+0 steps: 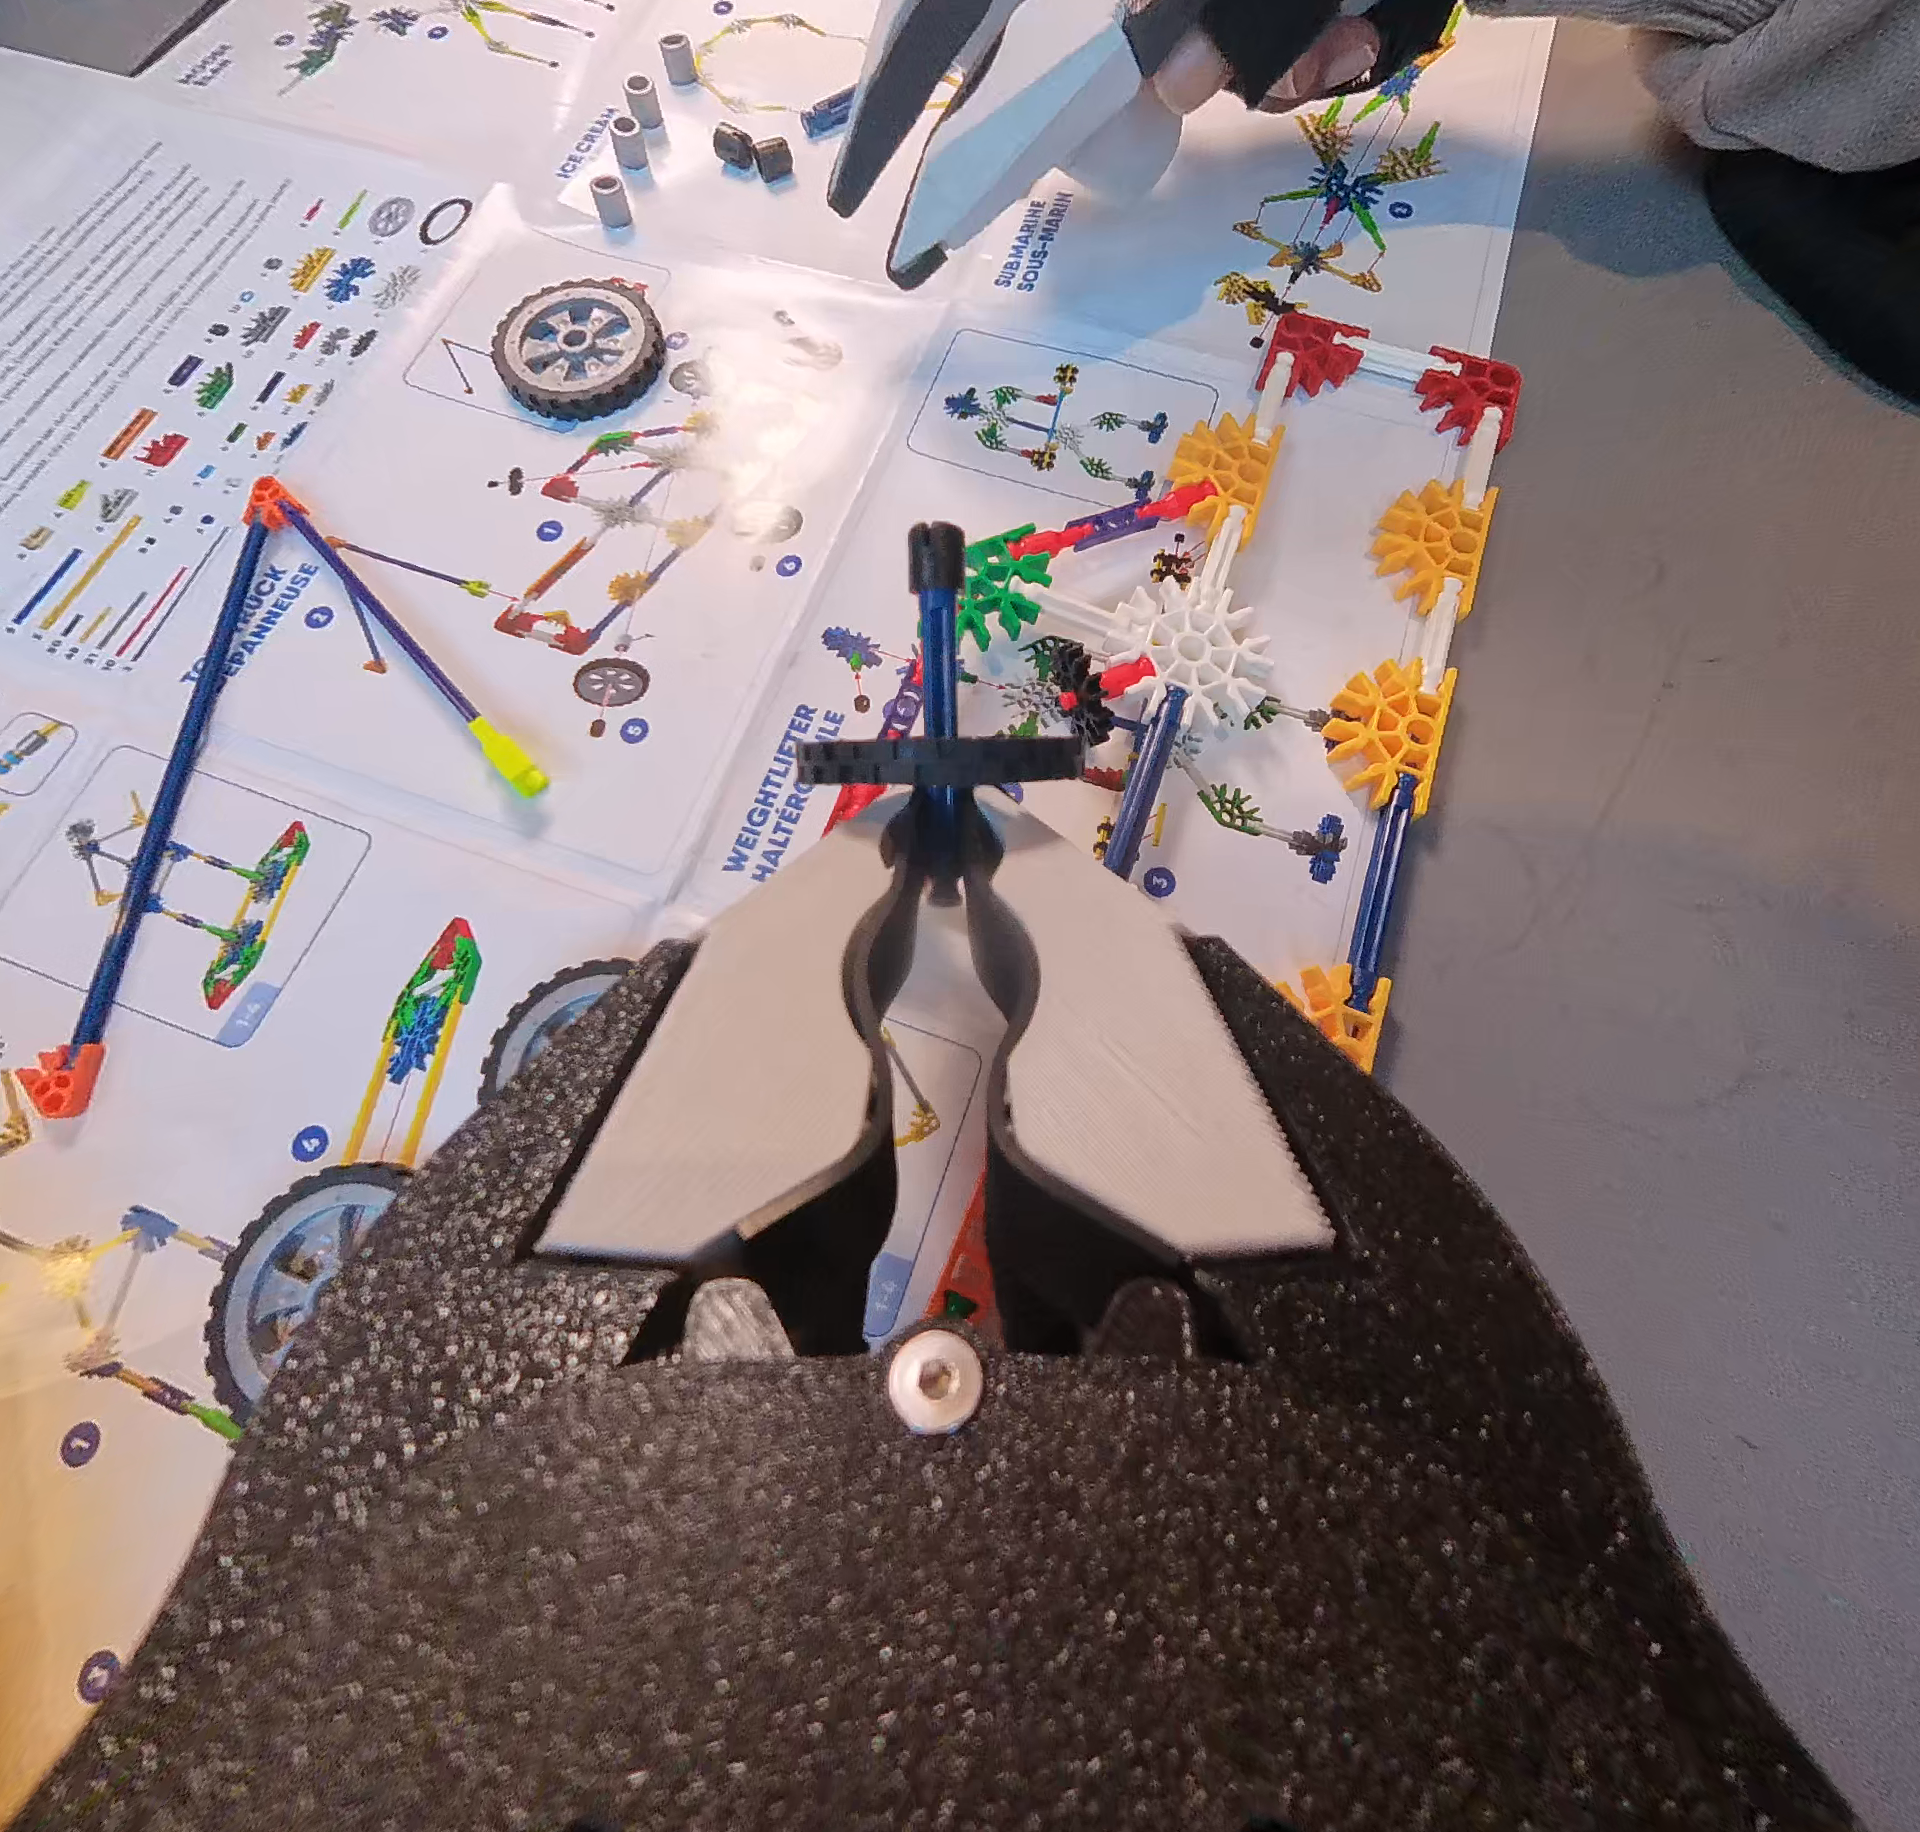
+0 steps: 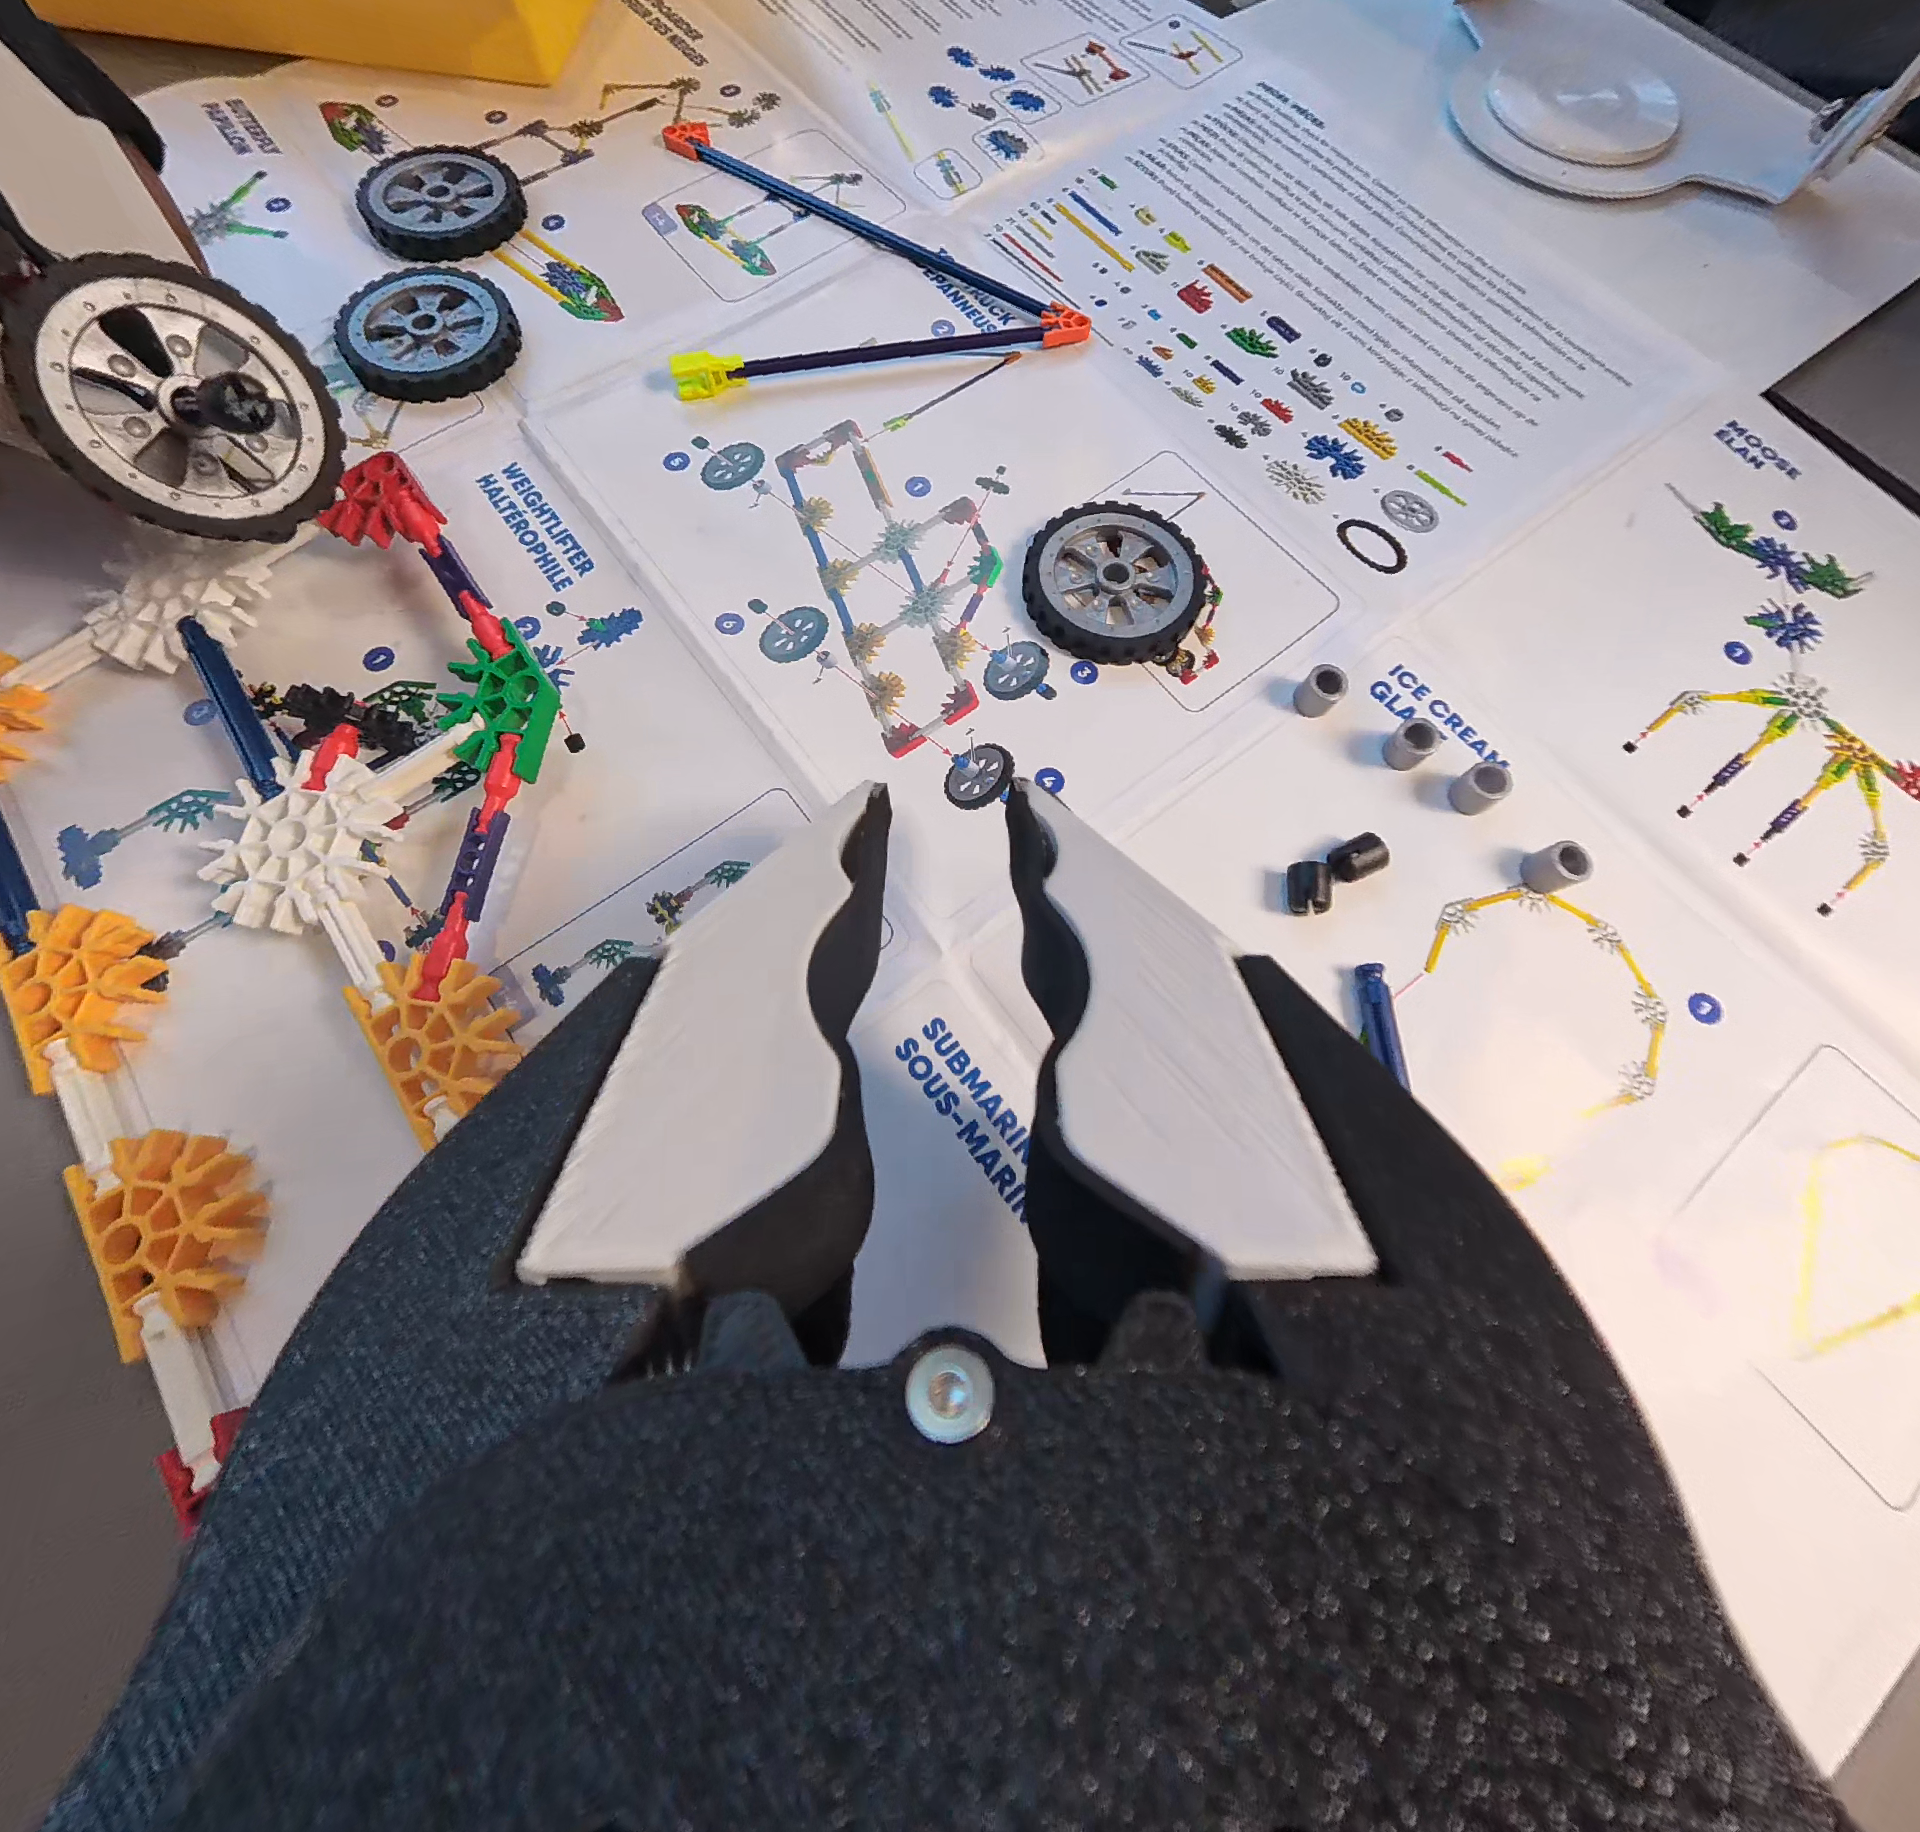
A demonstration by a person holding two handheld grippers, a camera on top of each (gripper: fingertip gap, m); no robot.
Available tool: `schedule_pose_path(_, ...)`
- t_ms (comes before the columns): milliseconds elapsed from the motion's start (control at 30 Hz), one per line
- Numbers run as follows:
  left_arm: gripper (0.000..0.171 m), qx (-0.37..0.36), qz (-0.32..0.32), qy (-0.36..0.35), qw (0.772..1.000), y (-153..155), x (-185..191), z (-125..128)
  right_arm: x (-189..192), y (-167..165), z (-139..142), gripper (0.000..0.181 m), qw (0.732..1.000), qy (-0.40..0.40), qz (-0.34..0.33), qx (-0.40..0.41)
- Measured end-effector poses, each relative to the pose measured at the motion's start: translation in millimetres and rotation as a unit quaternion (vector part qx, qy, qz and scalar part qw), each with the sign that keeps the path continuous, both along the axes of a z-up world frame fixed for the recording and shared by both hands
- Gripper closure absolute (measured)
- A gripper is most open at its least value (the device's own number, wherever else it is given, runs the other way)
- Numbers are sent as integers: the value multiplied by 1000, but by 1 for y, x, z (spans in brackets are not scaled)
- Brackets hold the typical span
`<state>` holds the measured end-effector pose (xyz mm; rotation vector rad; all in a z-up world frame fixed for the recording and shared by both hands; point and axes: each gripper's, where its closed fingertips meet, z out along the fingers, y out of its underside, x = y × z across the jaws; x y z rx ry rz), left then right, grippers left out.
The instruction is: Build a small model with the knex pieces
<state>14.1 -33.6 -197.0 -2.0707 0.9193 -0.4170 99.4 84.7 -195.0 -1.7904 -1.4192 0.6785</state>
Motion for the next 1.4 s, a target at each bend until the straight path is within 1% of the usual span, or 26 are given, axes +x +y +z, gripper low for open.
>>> schedule_pose_path(167, 169, 11, 18, -14, 1000, 6, -6, 4, 0, 2, -5, 162, 1000, -13, -4, 13)
schedule_pose_path(267, 169, 35, 41, -41, 998, 12, -12, 15, 2, 6, -4, 164, 999, -13, -15, 33)
schedule_pose_path(400, 169, 65, 69, -61, 994, 20, -24, 29, 2, 6, 7, 164, 999, -4, -17, 50)
schedule_pose_path(533, 169, 60, 84, -52, 993, 24, -33, 24, 4, 9, 11, 164, 998, 2, -23, 51)
schedule_pose_path(633, 169, 71, 87, -37, 993, 25, -34, 26, 7, 15, 14, 164, 998, 13, -40, 43)
schedule_pose_path(733, 169, 90, 98, -7, 991, 28, -41, 27, 10, 22, 16, 165, 997, 32, -62, 17)
schedule_pose_path(833, 169, 98, 106, 1, 989, 29, -45, 28, 9, 22, 15, 165, 997, 40, -65, -3)
schedule_pose_path(1000, 169, 105, 110, -4, 988, 29, -47, 34, 10, 24, 16, 167, 997, 32, -70, 18)
schedule_pose_path(1133, 169, 99, 108, -2, 989, 29, -48, 31, 7, 21, 14, 167, 997, 39, -62, 5)
schedule_pose_path(1300, 169, 88, 98, 13, 991, 28, -46, 22, 3, 17, 11, 167, 998, 33, -50, 16)
schedule_pose_path(1400, 169, 89, 83, 29, 992, 26, -42, 19, -1, 11, 16, 167, 998, 39, -31, 31)
